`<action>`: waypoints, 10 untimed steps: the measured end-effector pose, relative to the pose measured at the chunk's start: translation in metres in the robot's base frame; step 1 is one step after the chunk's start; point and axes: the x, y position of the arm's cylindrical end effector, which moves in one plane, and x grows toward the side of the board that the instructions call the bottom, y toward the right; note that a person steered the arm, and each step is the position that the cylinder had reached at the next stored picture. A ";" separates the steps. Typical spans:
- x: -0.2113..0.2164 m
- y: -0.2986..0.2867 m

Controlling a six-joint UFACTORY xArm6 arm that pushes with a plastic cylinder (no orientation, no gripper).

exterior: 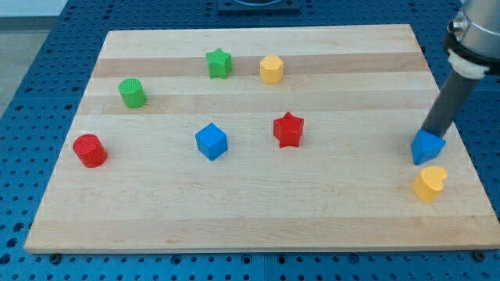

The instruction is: Move robot arm towards red star

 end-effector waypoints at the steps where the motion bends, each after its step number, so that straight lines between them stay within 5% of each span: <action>1: 0.028 0.000; 2: 0.036 0.000; 4: -0.013 -0.014; 10: -0.001 -0.122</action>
